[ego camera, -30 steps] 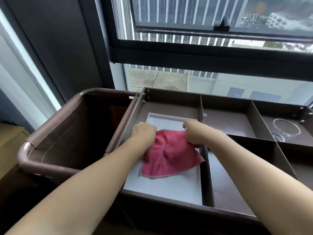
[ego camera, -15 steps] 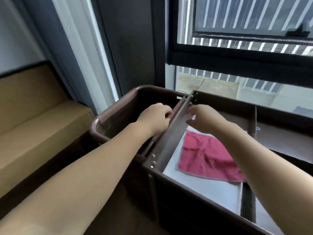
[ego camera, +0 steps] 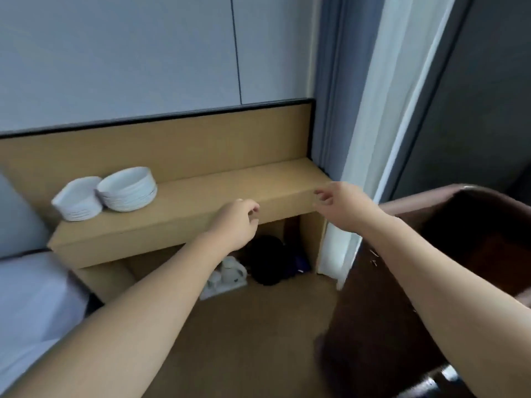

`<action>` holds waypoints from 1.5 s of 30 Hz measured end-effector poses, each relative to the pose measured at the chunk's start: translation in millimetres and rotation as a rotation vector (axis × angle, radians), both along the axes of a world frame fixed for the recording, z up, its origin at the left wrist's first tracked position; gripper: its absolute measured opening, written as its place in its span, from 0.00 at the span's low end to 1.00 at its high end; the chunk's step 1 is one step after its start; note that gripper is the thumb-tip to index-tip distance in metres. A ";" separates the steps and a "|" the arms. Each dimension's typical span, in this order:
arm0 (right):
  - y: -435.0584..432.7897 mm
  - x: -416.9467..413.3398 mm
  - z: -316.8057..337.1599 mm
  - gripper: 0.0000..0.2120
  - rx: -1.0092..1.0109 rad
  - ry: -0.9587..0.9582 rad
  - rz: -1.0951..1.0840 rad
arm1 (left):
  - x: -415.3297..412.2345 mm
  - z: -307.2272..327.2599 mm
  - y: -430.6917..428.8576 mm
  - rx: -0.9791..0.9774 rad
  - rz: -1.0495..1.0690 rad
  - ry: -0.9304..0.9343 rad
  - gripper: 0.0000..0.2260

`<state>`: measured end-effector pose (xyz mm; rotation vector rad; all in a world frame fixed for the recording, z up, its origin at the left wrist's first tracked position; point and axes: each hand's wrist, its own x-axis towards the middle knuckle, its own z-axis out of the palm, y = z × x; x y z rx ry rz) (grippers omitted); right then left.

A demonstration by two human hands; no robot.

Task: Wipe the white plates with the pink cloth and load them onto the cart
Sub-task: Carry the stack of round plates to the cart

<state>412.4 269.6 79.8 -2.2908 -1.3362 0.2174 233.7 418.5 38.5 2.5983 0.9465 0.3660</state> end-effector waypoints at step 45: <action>767.4 -160.4 -203.1 0.31 -0.241 0.193 0.457 | -176.7 -157.8 574.7 -0.230 0.944 0.062 0.30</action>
